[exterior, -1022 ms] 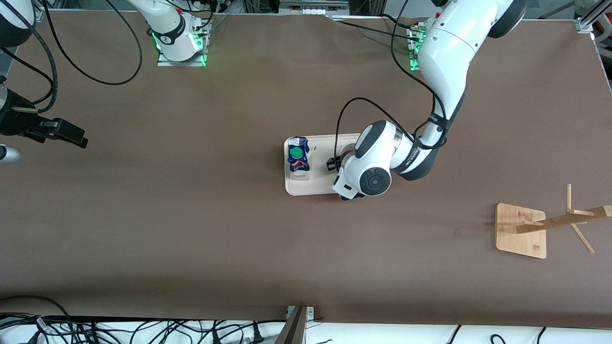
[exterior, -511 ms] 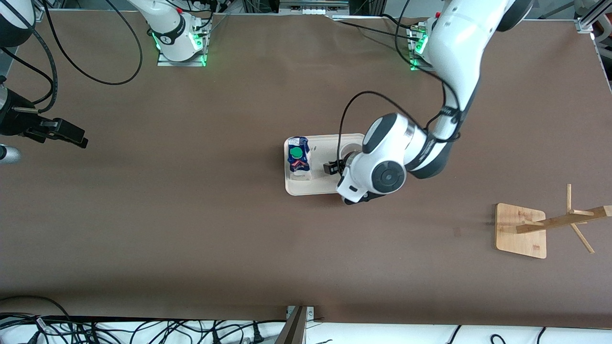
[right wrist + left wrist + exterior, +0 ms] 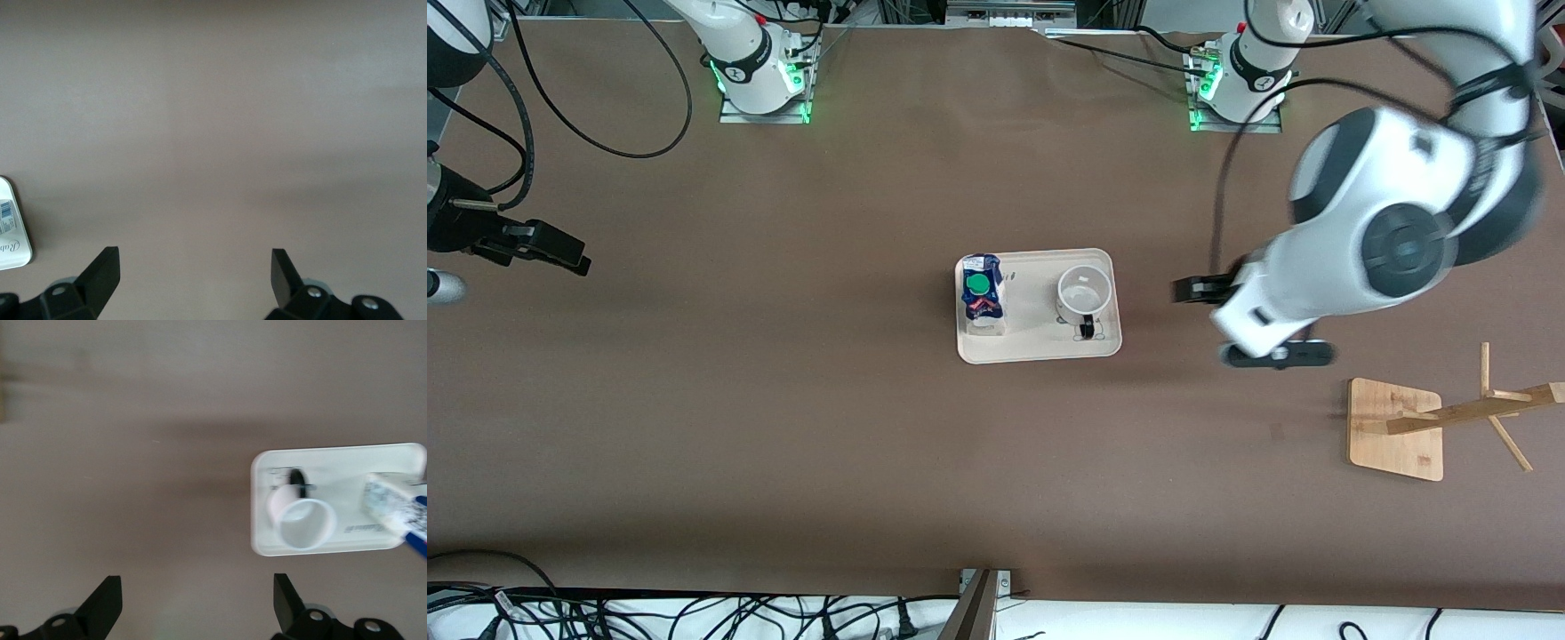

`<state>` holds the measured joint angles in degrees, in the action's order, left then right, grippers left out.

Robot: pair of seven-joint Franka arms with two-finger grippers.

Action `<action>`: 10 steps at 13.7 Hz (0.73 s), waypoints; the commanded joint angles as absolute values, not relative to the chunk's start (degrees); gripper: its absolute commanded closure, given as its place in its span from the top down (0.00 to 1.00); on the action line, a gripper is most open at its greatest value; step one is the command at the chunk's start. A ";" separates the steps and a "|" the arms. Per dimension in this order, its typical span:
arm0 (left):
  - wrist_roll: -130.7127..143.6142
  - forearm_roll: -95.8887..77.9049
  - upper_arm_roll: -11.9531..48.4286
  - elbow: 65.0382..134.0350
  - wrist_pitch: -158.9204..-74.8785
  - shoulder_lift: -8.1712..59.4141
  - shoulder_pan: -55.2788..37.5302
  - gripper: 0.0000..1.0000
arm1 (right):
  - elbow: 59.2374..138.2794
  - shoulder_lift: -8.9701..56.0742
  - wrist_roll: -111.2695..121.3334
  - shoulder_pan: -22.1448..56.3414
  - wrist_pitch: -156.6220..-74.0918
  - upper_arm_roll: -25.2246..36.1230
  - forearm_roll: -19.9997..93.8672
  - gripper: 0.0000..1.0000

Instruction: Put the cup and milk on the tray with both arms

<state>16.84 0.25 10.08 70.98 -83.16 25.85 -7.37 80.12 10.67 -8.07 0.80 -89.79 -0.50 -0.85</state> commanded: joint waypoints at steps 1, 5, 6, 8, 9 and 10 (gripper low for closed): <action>6.28 5.09 10.02 73.56 -82.44 21.19 -4.41 1.00 | 80.07 10.20 -7.21 1.23 -89.30 0.09 -0.26 1.00; -2.99 4.22 3.37 88.62 -91.62 5.33 0.44 1.00 | 80.07 10.20 -5.45 1.41 -89.12 0.09 -0.35 1.00; -2.90 4.31 2.56 93.81 -95.15 0.40 0.53 1.00 | 80.07 10.20 -5.45 1.41 -89.12 0.09 -0.26 1.00; -3.51 3.96 2.46 96.93 -96.41 -4.64 0.88 1.00 | 80.07 10.20 -4.93 1.58 -88.86 -0.17 -0.35 1.00; -4.47 2.39 2.46 96.68 -95.72 -4.66 1.14 1.00 | 80.07 10.20 -4.66 1.58 -88.86 -0.26 -0.35 1.00; -7.79 1.68 2.46 96.33 -94.06 -4.40 1.32 1.00 | 80.07 10.20 -4.66 1.58 -88.77 -0.26 -0.35 1.00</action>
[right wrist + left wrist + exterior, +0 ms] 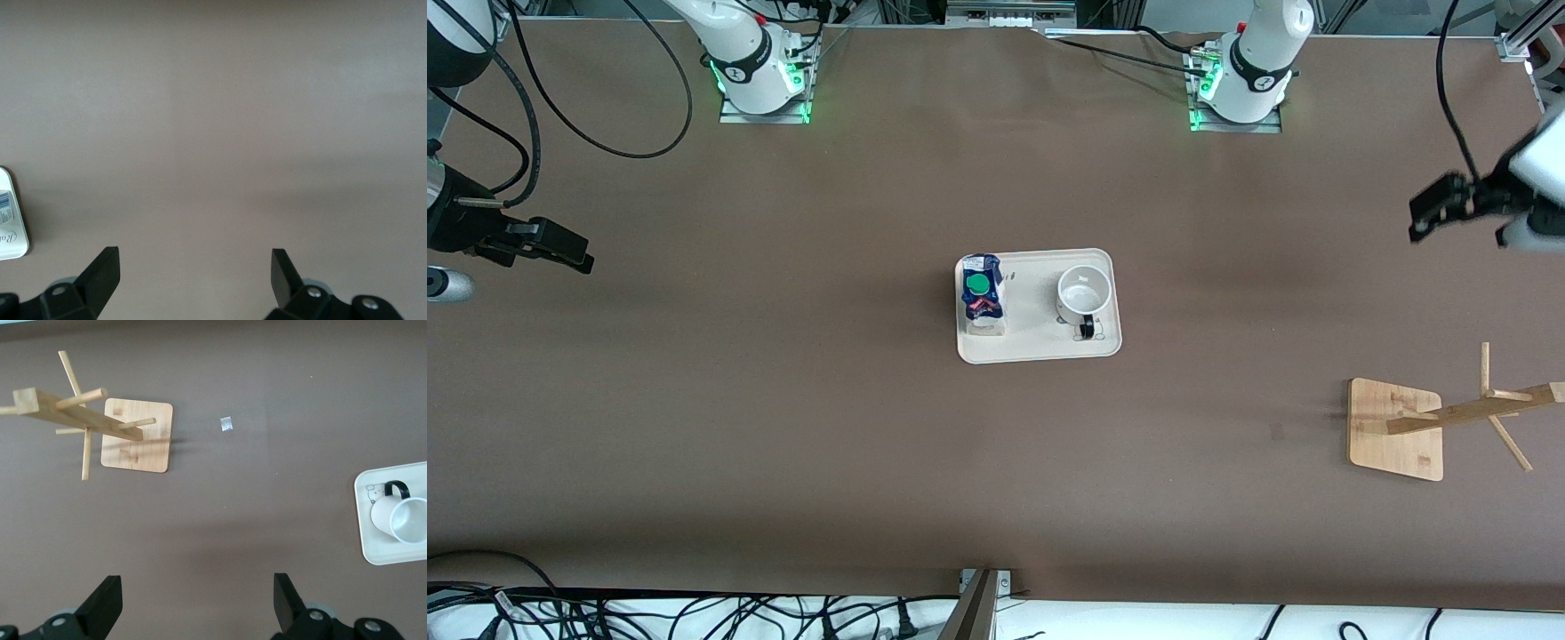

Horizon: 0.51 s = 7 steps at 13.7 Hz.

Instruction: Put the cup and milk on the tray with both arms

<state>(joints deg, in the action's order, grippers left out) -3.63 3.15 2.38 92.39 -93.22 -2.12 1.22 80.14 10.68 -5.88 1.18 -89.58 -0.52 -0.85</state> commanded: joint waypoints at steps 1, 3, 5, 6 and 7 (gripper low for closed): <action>-9.65 1.58 2.46 95.98 -92.39 -4.13 1.32 1.00 | 80.07 10.20 -4.57 1.58 -88.68 -0.26 -0.35 1.00; -9.14 1.41 2.73 95.80 -92.37 -3.87 1.23 1.00 | 80.07 10.20 -3.61 1.67 -88.68 -0.26 -0.35 1.00; -9.05 1.41 2.64 93.88 -92.11 -2.47 1.23 1.00 | 80.07 10.28 -3.34 1.58 -88.77 -0.26 -0.35 1.00; -9.05 1.67 2.81 93.00 -92.11 -1.76 1.23 1.00 | 80.07 10.28 -3.43 1.58 -88.68 -0.26 -0.26 1.00; -9.05 1.84 2.90 91.94 -92.11 -0.97 1.23 1.00 | 80.07 10.28 -3.43 1.58 -88.68 -0.26 -0.35 1.00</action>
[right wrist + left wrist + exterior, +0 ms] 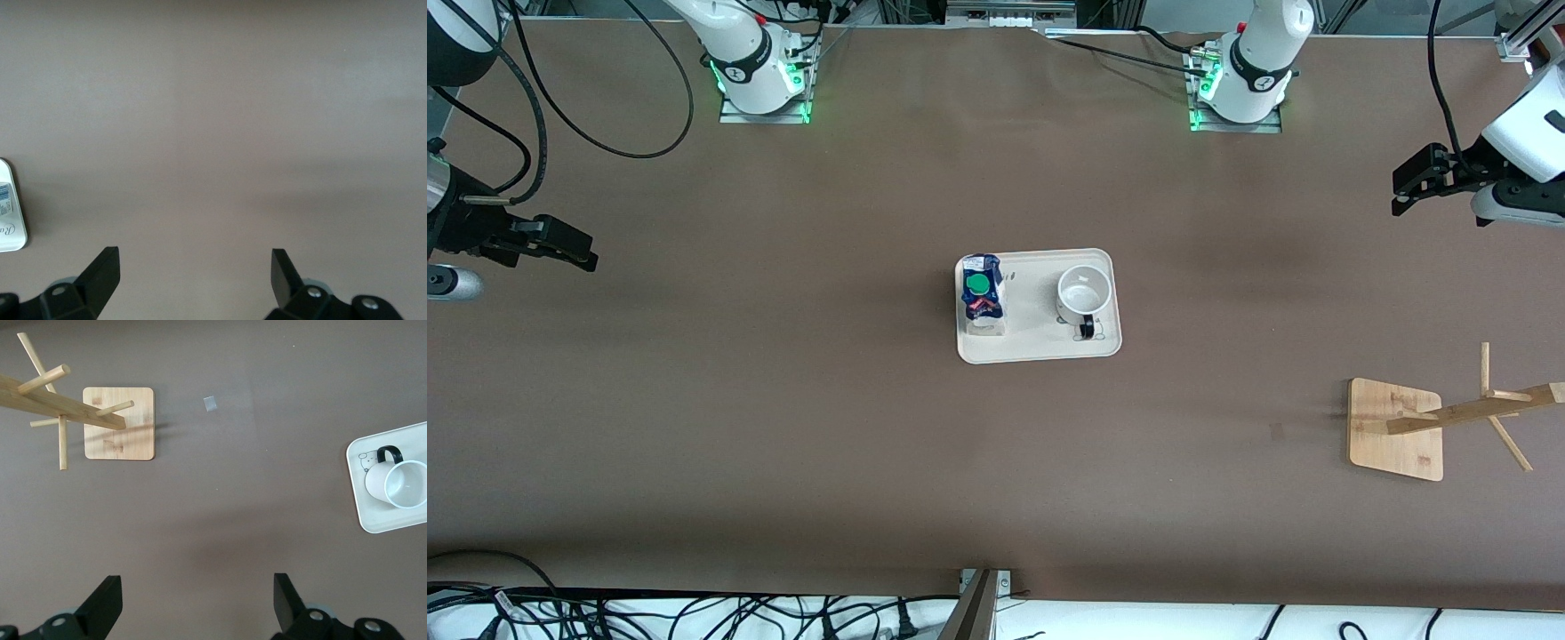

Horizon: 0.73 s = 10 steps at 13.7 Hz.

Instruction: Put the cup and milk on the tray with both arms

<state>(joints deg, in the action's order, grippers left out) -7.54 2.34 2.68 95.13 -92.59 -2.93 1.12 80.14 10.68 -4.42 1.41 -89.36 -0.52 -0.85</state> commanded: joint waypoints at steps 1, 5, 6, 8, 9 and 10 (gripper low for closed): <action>-9.14 1.93 2.99 90.89 -92.02 -0.18 1.23 1.00 | 80.07 10.28 -3.34 1.58 -88.68 -0.18 -0.26 1.00; -9.05 1.93 3.16 89.91 -92.02 0.62 1.05 1.00 | 80.07 10.28 -3.43 1.50 -88.42 -0.18 0.26 1.00; -9.05 1.93 3.16 89.91 -92.02 0.62 1.05 1.00 | 80.07 10.28 -3.43 1.41 -88.33 -0.18 0.79 1.00; -9.05 1.93 3.16 89.83 -92.02 0.62 0.97 1.00 | 80.07 10.28 -3.43 1.41 -88.16 -0.17 1.05 1.00; -9.05 1.93 3.16 89.82 -92.02 0.62 0.79 1.00 | 80.07 10.37 -3.43 1.41 -88.15 -0.18 0.97 1.00; -9.05 1.93 3.16 89.91 -92.02 0.62 0.79 1.00 | 80.07 10.37 -3.43 1.49 -88.15 -0.18 0.88 1.00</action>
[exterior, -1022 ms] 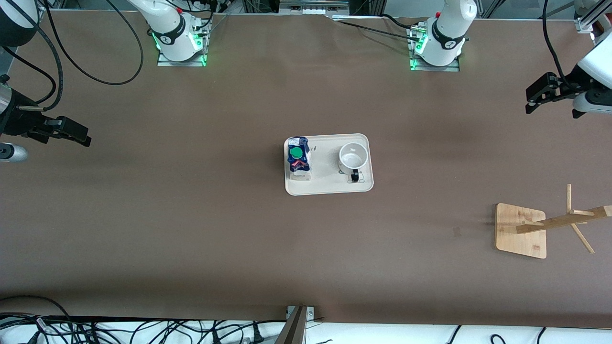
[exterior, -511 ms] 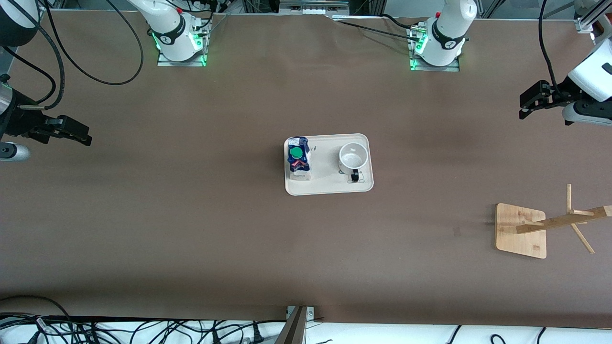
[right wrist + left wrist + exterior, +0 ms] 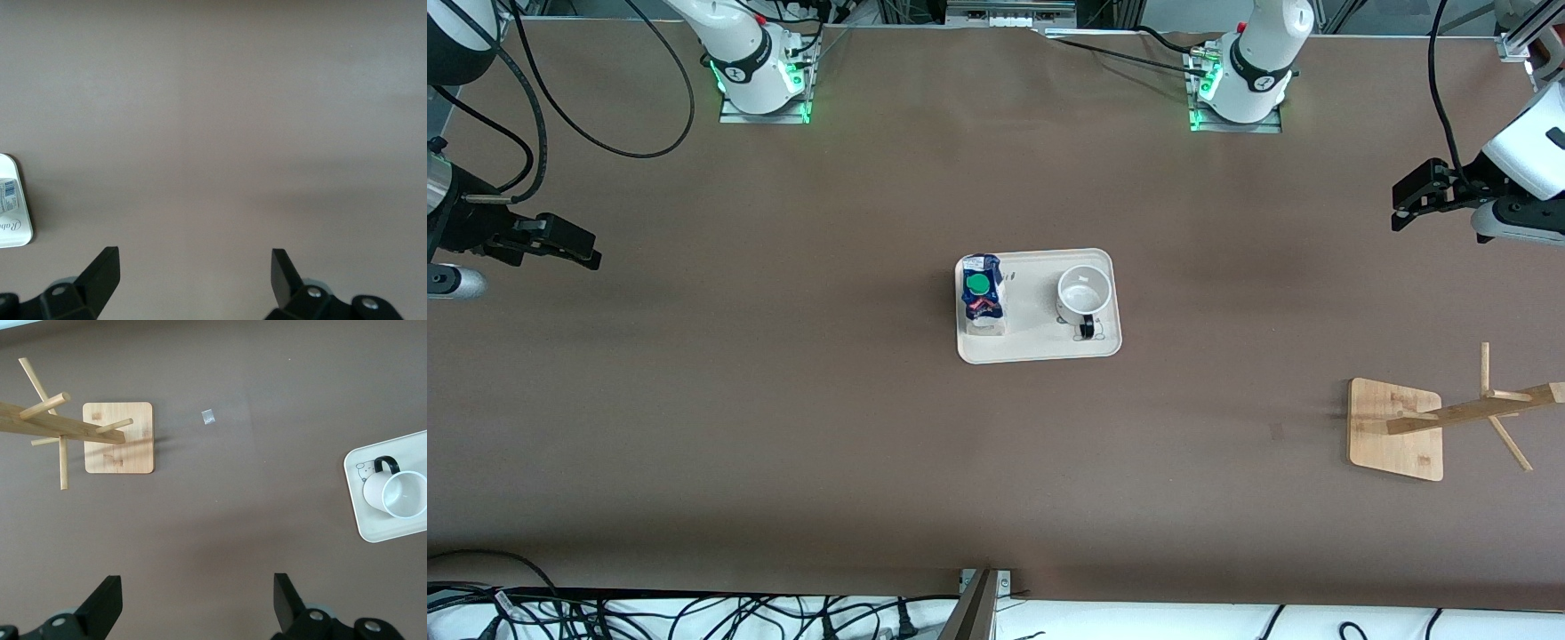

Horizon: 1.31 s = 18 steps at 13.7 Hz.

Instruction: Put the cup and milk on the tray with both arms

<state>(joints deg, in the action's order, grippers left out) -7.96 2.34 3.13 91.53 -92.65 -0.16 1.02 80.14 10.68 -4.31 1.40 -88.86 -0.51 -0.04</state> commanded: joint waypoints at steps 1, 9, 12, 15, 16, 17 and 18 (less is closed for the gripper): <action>-9.05 1.93 3.16 89.91 -92.02 0.62 0.79 1.00 | 80.07 10.37 -3.34 1.49 -88.07 -0.18 0.79 1.00; -9.05 2.02 3.16 89.82 -92.02 0.62 0.70 1.00 | 80.07 10.37 -3.34 1.76 -88.15 -0.35 0.53 1.00; -8.09 2.02 3.16 89.48 -92.02 0.62 0.70 1.00 | 80.07 10.37 -3.34 1.76 -88.07 -0.44 0.53 1.00; -8.44 2.81 3.25 89.30 -91.58 0.70 0.44 1.00 | 80.07 10.37 -3.25 1.76 -88.15 -0.44 0.62 1.00; -8.09 2.73 3.25 89.12 -91.15 0.70 0.44 1.00 | 80.07 10.37 -3.25 1.76 -88.07 -0.53 0.53 1.00; -7.91 2.64 3.25 89.12 -91.23 0.70 0.44 1.00 | 80.07 10.37 -3.25 1.84 -88.07 -0.53 0.44 1.00; -8.00 2.64 3.25 88.95 -91.23 0.96 0.44 1.00 | 80.07 10.37 -2.99 1.85 -87.98 -0.53 0.44 1.00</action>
<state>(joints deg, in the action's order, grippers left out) -7.95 2.35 3.17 91.11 -92.50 -0.16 0.74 80.14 10.68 -4.07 1.65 -88.69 -0.56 -0.03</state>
